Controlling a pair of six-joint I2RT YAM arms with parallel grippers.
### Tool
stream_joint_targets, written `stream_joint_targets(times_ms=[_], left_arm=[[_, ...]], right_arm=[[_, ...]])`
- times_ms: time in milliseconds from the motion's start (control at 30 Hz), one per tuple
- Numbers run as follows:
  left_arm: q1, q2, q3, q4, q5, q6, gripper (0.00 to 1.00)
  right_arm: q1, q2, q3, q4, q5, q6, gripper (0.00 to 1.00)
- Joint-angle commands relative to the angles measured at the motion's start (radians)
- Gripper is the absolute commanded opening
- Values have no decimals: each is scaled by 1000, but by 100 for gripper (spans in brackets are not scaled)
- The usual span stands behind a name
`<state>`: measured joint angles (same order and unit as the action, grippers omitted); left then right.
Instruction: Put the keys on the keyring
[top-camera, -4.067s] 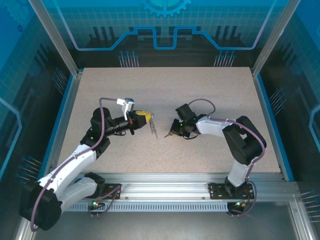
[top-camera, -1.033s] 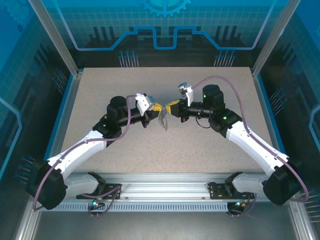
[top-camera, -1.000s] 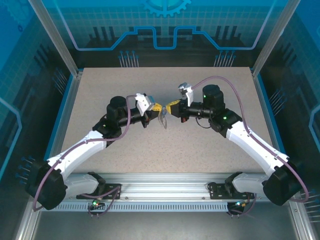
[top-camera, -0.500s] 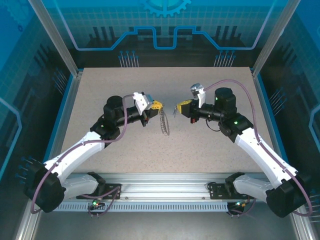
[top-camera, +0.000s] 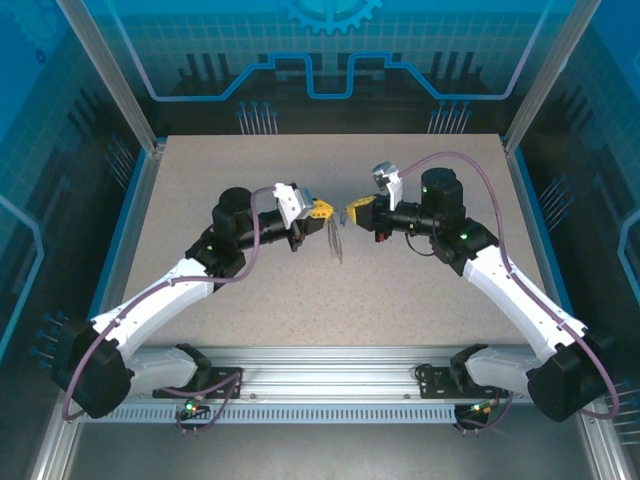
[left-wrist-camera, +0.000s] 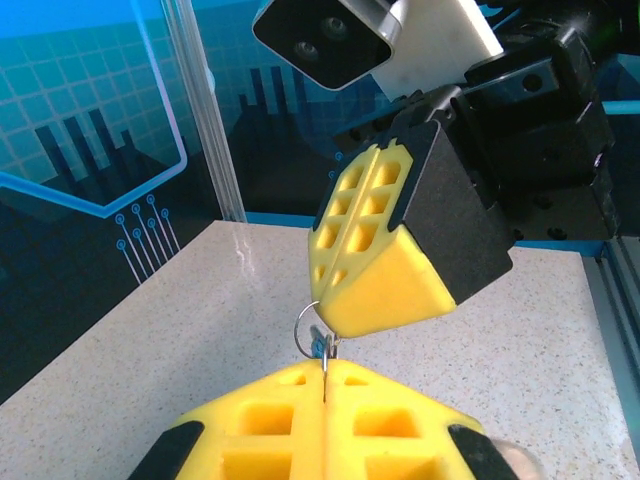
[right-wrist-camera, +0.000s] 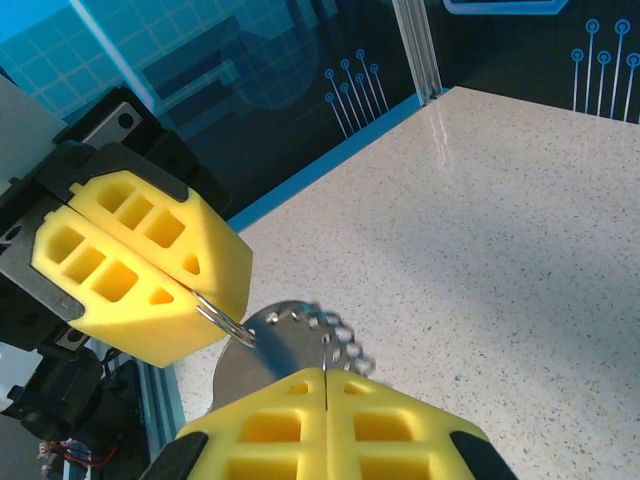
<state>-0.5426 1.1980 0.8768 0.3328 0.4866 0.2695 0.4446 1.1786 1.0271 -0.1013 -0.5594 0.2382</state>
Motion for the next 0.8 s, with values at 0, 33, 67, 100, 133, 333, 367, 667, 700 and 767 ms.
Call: stream_joint_targets(times_ms=[0, 33, 67, 100, 133, 333, 367, 667, 700, 767], left_arm=[[-11, 3, 39, 2, 20, 30, 0], [-11, 3, 39, 2, 19, 31, 0], [-12, 2, 39, 1, 18, 31, 0], [-13, 2, 38, 0, 19, 30, 0], [-14, 0, 38, -1, 19, 30, 0], [-17, -12, 34, -13, 14, 34, 0], [-18, -14, 34, -14, 14, 36, 0], [-25, -20, 33, -18, 8, 40, 0], [-26, -20, 33, -17, 7, 41, 0], [-28, -20, 33, -17, 5, 42, 0]], right_arm=[[15, -31, 22, 24, -22, -1, 0], [18, -35, 18, 27, -22, 1, 0], [20, -37, 17, 29, -25, 3, 0], [25, -41, 16, 32, -25, 2, 0], [28, -43, 17, 32, -25, 3, 0], [52, -56, 18, 45, -22, 3, 0], [56, -57, 20, 43, -22, 1, 0], [83, -58, 31, 41, -16, -6, 0], [83, -57, 32, 39, -16, -8, 0], [88, -58, 33, 30, -16, -13, 0]])
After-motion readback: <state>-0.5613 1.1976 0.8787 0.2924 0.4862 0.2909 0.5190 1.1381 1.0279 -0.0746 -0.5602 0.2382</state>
